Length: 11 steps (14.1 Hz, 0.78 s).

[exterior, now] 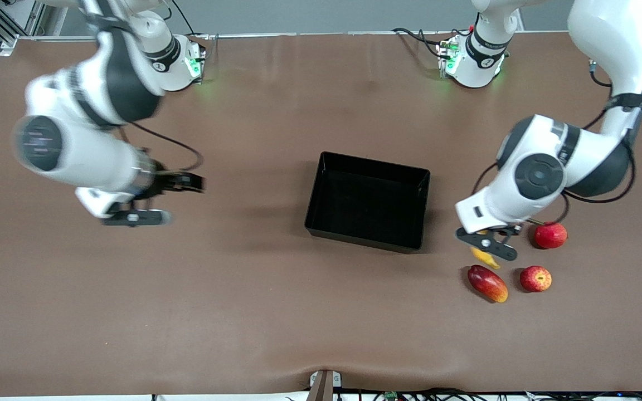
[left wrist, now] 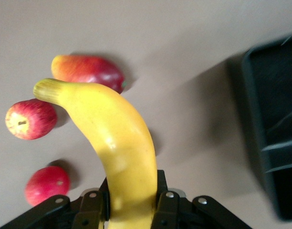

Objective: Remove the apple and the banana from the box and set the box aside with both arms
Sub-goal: 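Carry the banana to the fruits while the right gripper reaches the tray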

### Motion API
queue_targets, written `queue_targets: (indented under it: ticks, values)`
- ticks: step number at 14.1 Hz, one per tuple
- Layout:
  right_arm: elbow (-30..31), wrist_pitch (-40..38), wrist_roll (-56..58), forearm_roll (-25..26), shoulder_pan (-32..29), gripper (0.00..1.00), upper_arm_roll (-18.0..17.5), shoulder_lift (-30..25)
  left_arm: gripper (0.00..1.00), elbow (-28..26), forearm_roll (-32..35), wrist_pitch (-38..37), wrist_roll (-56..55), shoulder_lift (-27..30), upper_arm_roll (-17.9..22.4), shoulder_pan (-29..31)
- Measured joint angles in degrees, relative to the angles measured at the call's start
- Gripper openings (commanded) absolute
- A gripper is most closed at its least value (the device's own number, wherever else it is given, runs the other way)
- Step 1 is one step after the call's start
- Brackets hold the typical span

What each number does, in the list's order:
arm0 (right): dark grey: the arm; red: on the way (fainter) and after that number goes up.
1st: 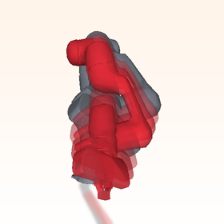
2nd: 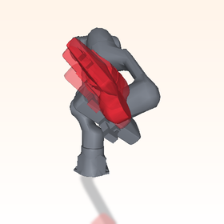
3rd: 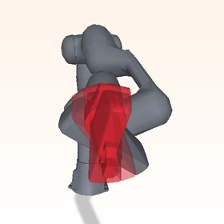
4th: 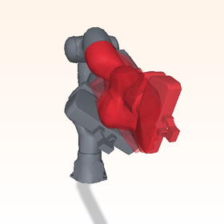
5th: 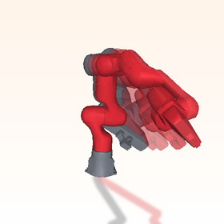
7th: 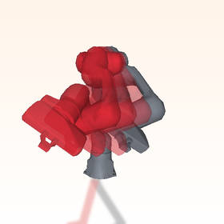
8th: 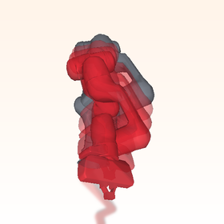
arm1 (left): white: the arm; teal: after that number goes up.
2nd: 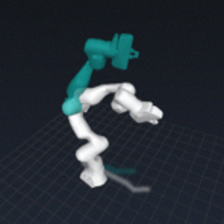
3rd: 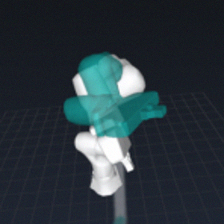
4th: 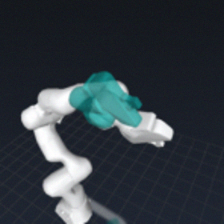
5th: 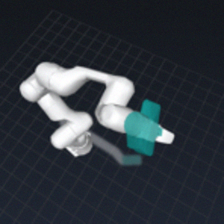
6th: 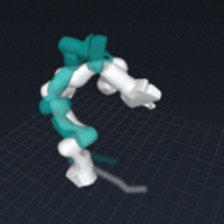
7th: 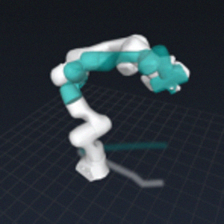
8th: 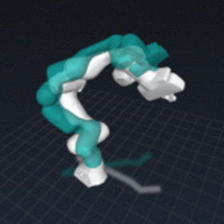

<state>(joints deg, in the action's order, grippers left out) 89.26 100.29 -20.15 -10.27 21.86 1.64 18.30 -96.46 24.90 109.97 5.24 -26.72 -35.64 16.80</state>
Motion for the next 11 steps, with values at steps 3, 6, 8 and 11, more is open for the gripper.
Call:
queue_targets:
  ticks: [3,6,8,11]
  values:
    - [0.1,8.5,-10.3,0.0,8.6,1.00,-0.2,5.0,0.00,-5.5,2.7,6.3,8.9,-0.1,0.0,6.7]
    - [0.4,16.0,-18.6,0.0,16.3,1.00,-0.2,11.2,0.00,-11.6,8.1,15.2,11.2,-0.8,0.1,11.6]
    - [0.4,21.3,-22.7,0.0,20.0,1.00,-0.1,15.7,0.00,-14.1,9.4,19.4,11.6,-2.0,0.1,13.8]
    - [0.2,27.3,-26.1,0.0,22.6,0.86,0.0,20.2,0.00,-16.2,9.6,24.6,11.6,-4.8,0.1,15.2]
